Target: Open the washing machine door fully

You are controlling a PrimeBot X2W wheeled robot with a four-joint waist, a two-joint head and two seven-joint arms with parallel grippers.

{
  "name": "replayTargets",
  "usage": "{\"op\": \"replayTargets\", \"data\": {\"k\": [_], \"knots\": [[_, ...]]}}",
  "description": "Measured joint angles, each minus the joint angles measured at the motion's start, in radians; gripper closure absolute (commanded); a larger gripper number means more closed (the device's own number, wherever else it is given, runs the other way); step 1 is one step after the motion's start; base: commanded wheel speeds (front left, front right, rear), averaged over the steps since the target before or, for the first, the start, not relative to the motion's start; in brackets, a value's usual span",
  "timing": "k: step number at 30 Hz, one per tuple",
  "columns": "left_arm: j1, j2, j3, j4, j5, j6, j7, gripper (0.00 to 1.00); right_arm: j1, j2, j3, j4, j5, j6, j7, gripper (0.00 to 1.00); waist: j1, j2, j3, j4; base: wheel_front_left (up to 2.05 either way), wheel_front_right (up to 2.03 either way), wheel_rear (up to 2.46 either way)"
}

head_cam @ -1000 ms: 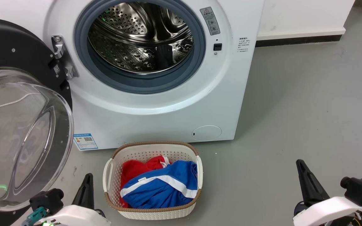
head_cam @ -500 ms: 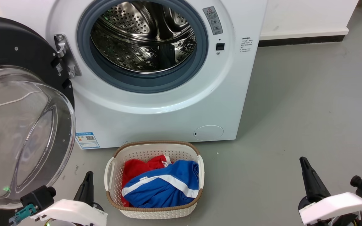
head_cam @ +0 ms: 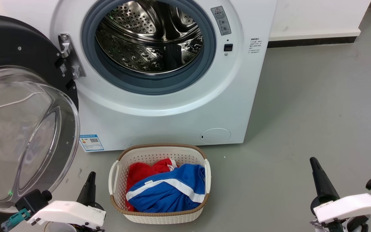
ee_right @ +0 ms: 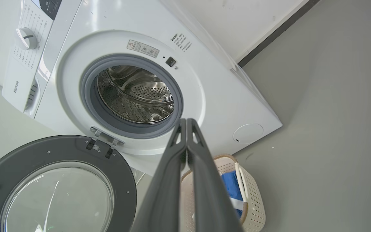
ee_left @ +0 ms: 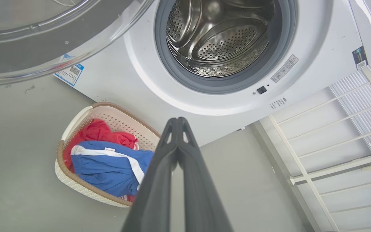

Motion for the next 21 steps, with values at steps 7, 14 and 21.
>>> {"op": "replayTargets", "data": {"k": [7, 14, 21], "knots": [[-0.012, -0.018, 0.021, 0.009, -0.071, -0.021, 0.017, 1.0, -0.01, 0.0, -0.007, 0.01, 0.09, 0.0, 0.011, 1.0, 0.0, -0.0001, 0.001, 0.004, 0.0, 0.0, 0.0], [-0.019, -0.032, 0.043, 0.017, -0.138, -0.04, 0.033, 1.0, -0.021, 0.0, -0.014, 0.02, 0.17, 0.0, 0.021, 1.0, 0.0, -0.0001, 0.002, 0.009, 0.0, 0.0, 0.0], [-0.03, -0.048, 0.063, 0.026, -0.2, -0.058, 0.048, 1.0, -0.031, 0.0, -0.021, 0.029, 0.248, 0.0, 0.03, 1.0, 0.0, 0.0, 0.003, 0.013, 0.0, 0.0, 0.0]]}}
